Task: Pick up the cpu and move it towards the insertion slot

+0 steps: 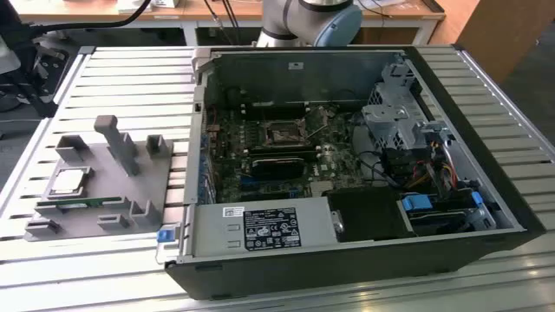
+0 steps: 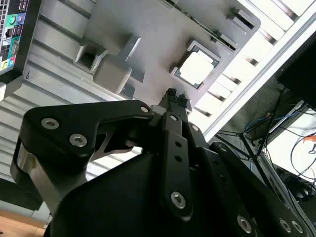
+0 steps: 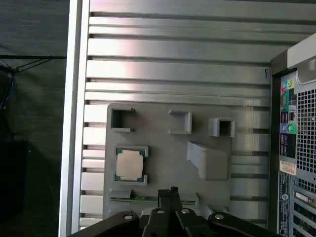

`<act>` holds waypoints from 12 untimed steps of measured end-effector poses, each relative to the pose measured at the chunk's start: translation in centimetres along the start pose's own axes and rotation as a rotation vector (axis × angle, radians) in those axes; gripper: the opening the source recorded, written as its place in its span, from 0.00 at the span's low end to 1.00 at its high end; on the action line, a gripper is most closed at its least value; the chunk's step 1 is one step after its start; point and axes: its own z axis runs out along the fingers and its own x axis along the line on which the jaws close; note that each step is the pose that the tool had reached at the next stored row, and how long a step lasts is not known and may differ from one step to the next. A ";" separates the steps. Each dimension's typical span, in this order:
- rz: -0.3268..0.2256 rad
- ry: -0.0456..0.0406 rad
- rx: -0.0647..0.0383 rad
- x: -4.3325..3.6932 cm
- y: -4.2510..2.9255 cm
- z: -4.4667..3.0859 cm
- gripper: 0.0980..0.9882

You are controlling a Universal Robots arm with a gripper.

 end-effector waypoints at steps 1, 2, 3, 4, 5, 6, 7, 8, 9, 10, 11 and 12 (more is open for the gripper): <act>0.000 0.0000 0.000 0.00 0.00 0.00 0.01; 0.000 0.0000 0.000 0.00 0.00 0.00 0.01; 0.000 0.0002 0.000 0.02 0.00 -0.01 0.01; 0.000 0.0002 0.000 0.06 0.00 -0.01 0.01; 0.000 0.0000 0.000 0.11 0.00 0.00 0.01; 0.000 0.0000 0.000 0.16 0.00 0.00 0.01; 0.000 0.0000 0.000 0.22 0.00 0.01 0.01; 0.000 0.0000 0.000 0.30 0.01 0.01 0.01; 0.000 0.0000 0.000 0.38 0.01 0.02 0.01; 0.000 0.0000 0.000 0.49 0.01 0.02 0.01; 0.000 -0.0001 0.000 0.60 0.01 0.03 0.01; 0.000 0.0000 0.000 0.71 0.01 0.03 0.01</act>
